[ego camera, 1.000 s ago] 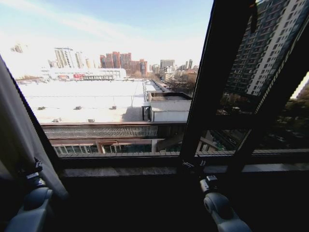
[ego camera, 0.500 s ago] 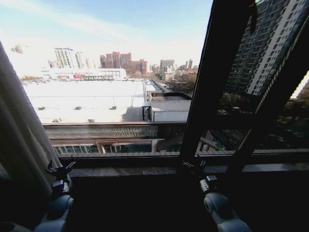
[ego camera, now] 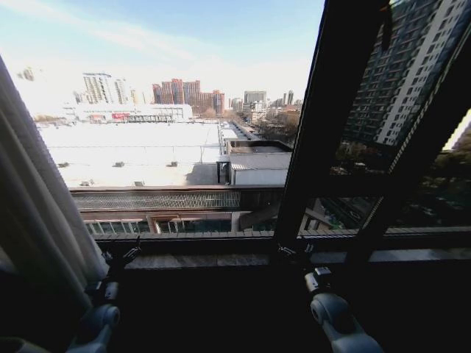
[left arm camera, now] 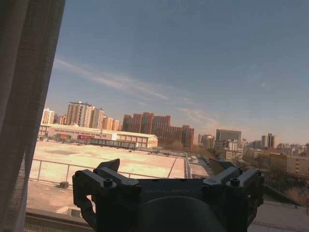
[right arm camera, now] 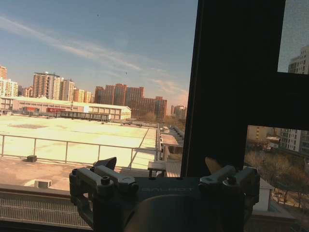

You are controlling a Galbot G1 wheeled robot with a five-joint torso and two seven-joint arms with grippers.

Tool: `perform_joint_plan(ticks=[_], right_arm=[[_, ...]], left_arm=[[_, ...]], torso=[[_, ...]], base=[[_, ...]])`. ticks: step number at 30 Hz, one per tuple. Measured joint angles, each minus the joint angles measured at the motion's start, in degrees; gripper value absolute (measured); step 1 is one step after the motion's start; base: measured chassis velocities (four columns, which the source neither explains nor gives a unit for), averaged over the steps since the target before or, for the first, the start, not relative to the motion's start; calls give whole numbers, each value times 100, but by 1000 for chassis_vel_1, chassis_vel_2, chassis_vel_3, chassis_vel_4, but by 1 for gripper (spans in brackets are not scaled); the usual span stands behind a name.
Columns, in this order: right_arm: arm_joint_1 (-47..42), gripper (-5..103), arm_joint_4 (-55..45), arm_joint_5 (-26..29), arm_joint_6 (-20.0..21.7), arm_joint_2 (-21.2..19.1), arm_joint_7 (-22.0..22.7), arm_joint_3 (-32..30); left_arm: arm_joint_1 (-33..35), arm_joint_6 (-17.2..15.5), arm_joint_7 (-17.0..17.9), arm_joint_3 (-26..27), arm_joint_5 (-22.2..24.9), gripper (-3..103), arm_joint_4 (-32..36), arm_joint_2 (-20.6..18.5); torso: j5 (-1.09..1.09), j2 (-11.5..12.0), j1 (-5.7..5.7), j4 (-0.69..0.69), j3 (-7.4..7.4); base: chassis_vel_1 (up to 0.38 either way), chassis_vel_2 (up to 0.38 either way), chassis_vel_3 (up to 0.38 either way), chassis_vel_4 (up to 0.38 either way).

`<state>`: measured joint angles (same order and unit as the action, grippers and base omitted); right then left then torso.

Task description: Open the curtains by pulling them apart, changing their state from closed to fully open.

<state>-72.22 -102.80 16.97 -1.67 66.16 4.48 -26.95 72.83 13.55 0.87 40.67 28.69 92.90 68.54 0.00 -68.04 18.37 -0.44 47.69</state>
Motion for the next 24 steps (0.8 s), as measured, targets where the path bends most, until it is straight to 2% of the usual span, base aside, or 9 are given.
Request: perform_joint_plan(ticks=[3, 9, 15, 24], right_arm=[[0, 100, 0, 0, 0, 0, 0, 0], [0, 100, 0, 0, 0, 0, 0, 0], [0, 100, 0, 0, 0, 0, 0, 0], [0, 100, 0, 0, 0, 0, 0, 0]], left_arm=[[90, -366, 172, 88, 7, 100, 145, 69], [172, -691, 405, 124, 81, 100, 372, 165], [249, -687, 415, 79, 68, 100, 484, 305], [304, -538, 336, 116, -40, 100, 469, 297]], torso=[[1, 0, 0, 2, 0], [1, 0, 0, 2, 0], [1, 0, 0, 0, 0], [1, 0, 0, 1, 0]], base=[[0, 0, 0, 0], [0, 0, 0, 0], [0, 0, 0, 0], [0, 0, 0, 0]])
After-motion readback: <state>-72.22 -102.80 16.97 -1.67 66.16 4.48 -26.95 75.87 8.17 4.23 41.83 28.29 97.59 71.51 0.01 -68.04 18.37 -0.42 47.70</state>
